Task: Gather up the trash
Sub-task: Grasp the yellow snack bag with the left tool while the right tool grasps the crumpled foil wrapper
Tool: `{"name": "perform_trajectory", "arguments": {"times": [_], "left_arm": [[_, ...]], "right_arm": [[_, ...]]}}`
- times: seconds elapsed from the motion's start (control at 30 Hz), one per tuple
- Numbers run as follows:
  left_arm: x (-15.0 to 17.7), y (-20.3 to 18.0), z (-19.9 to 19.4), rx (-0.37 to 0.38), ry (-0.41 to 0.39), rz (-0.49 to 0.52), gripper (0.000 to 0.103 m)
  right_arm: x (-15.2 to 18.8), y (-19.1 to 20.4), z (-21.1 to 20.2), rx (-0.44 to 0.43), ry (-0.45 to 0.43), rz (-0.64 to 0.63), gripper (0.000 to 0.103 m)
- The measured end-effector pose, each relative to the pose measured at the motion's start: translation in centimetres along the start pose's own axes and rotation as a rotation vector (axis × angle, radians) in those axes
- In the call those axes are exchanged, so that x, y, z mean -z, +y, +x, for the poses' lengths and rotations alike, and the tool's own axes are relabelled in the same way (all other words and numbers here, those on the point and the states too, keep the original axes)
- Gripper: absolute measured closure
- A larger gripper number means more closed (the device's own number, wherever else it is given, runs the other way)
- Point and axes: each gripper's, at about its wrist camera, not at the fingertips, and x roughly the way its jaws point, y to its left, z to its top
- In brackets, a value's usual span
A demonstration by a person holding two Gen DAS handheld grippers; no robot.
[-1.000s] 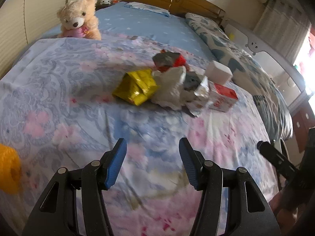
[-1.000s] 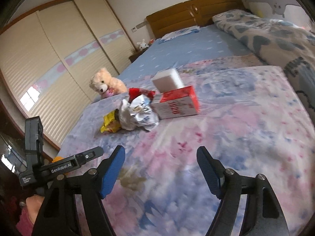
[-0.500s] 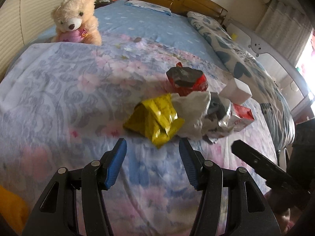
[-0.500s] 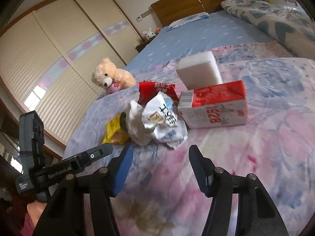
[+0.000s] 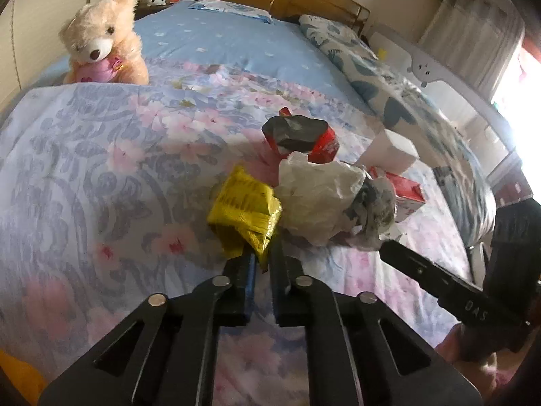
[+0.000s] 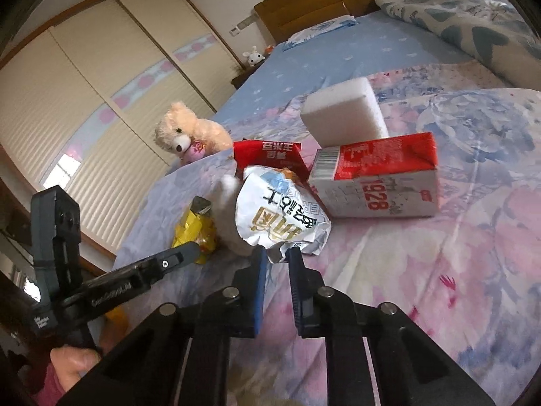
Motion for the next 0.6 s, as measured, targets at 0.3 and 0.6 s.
{"name": "perform_trajectory", "arguments": {"times": [0.3,0.6], "left_arm": [[4.0,-2.3,-3.6,0.051,-0.041,-0.020,0.098],[7.3,-6.4,-4.9,0.109,-0.040,0.008,0.098]], "right_arm": [[2.6,-0.1,-4.4,-0.006,-0.010,-0.026,0.091],[4.9,-1.7,-9.3,0.007,-0.043,-0.025,0.094]]}}
